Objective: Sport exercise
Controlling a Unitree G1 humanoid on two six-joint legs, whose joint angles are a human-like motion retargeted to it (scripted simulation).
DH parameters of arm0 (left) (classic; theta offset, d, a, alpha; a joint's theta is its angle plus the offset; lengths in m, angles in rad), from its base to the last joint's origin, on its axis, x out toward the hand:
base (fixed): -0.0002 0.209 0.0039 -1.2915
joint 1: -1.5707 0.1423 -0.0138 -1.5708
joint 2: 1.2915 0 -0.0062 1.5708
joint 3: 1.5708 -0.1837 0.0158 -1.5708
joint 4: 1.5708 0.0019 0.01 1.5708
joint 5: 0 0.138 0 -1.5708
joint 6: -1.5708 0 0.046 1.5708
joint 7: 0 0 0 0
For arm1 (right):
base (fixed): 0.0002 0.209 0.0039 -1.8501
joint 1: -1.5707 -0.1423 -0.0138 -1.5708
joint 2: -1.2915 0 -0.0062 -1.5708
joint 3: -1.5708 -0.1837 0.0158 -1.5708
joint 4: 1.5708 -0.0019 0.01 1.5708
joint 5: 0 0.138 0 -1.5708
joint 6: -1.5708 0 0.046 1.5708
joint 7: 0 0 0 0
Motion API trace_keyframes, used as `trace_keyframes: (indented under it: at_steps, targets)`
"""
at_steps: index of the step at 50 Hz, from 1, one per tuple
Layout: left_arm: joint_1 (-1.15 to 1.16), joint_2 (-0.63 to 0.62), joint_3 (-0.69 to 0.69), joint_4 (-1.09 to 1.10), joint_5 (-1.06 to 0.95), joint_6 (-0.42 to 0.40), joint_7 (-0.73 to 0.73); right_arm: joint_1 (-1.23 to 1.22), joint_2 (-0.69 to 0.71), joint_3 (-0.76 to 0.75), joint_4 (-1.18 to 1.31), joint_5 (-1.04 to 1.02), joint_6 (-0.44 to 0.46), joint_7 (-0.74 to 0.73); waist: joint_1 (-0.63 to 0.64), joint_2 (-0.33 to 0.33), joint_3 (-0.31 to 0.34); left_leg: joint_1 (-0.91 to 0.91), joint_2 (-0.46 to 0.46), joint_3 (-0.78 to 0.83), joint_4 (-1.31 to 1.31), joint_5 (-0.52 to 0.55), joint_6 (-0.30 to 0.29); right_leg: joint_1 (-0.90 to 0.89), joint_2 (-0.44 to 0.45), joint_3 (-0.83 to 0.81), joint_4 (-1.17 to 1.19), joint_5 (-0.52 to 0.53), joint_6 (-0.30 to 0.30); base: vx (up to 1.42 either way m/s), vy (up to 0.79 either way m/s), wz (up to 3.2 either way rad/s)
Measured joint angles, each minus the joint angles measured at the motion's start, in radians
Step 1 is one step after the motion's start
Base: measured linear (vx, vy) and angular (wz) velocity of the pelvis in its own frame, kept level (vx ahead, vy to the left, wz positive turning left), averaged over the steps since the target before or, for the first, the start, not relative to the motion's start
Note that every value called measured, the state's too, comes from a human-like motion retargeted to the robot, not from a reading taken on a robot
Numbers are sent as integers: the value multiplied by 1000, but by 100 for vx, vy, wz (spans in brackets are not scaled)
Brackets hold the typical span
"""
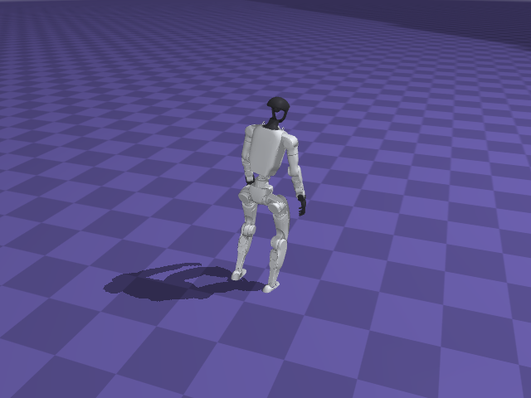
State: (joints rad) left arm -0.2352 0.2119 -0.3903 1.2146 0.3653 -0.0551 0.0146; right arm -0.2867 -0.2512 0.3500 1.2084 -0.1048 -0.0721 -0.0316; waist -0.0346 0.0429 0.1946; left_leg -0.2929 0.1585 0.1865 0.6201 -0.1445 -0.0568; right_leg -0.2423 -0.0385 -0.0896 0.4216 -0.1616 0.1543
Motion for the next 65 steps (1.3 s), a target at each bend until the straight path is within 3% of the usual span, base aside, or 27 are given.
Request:
trace_keyframes:
  at_steps: [7, 28, 45, 55, 65]
  targets:
    - [13, -15, -7, 22, 11, 7, -12, 8, -6, -6, -8, 11, -4, 2, 7, -12, -29, -18, -24, -17, -87, 44, -9, -34, -7, 8, -18, 10, 20, 6, 1, -30]
    - [18, 6, 7, 99, -24, 18, -8, 43, -3, 14, -11, 28, -5, 19, -17, -152, -53, 142, -138, 118, -325, 64, 79, -85, -115, 32, 73, -52, 68, 4, 8, -31]
    - [-35, 35, 8, 113, -84, 25, -32, 17, 2, 31, -73, 112, -10, 59, -44, -241, -47, 287, -240, 246, -536, 95, 127, -152, -248, -102, 278, -165, -4, -3, 8, -49]
    - [-45, 60, 5, 112, -93, 20, -44, -19, 15, 55, -79, 110, -7, 101, -27, -260, -39, 341, -262, 315, -612, 126, 139, -140, -351, -218, 402, -227, -97, -5, 1, -57]
    - [-44, 86, -15, 101, -82, -1, -61, 12, 30, 75, -29, 89, -5, 131, -12, -277, -37, 359, -259, 330, -594, 143, 147, -90, -353, -182, 386, -258, -96, -6, -8, -38]
